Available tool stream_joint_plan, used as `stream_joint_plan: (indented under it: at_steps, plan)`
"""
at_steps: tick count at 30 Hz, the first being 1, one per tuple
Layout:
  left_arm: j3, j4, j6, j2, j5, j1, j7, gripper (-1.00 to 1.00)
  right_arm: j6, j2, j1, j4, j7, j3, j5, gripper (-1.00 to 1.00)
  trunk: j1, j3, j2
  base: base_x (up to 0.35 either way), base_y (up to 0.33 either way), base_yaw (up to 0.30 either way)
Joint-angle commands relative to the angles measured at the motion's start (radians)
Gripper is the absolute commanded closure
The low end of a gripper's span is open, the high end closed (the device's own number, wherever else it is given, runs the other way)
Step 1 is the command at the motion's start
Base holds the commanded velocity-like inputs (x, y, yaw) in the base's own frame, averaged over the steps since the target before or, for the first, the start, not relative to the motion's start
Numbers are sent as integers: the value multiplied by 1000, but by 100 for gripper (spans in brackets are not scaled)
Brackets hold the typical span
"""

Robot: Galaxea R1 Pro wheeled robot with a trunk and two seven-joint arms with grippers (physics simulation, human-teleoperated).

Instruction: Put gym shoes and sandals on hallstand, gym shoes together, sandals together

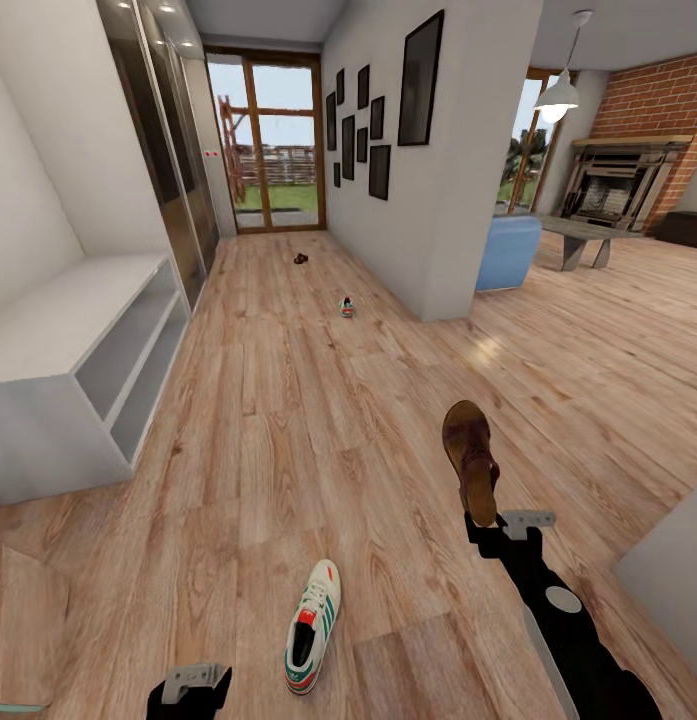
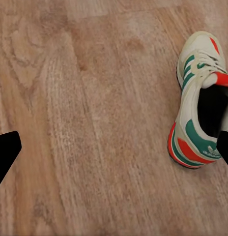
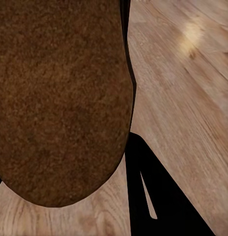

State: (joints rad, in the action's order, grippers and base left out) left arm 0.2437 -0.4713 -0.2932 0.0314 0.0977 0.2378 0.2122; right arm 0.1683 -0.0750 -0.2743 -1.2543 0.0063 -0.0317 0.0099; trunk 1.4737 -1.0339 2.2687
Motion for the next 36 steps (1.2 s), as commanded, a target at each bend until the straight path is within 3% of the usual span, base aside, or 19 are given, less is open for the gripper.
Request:
stream_joint_plan:
  at_steps: [1, 2, 6, 14, 24, 36]
  plan:
    - [8, -1, 9, -1, 12, 8, 7, -100, 6, 0, 0, -2, 0, 0, -2, 100, 0, -1, 0, 0, 0, 0]
    - [8, -2, 45, 0, 28, 23, 6, -100, 8, 0, 0, -2, -1, 0, -2, 100, 0, -1, 0, 0, 0, 0]
    - [8, -3, 86, -2, 58, 38, 6, -100, 10, 0, 0, -2, -2, 2, -1, 100, 0, -1, 0, 0, 0, 0]
    - [9, 4, 116, -6, 114, 74, 5, -100, 11, 1, 0, 0, -2, 5, -1, 100, 0, -1, 0, 0, 0, 0]
    - [9, 9, 174, -11, 127, 119, 8, -100, 12, 3, 0, -1, -3, 7, -2, 100, 0, -1, 0, 0, 0, -32]
    - [-6, -4, 179, -10, 129, 119, 18, -100, 13, 3, 0, -2, -3, 7, -4, 100, 0, -1, 0, 0, 0, -265]
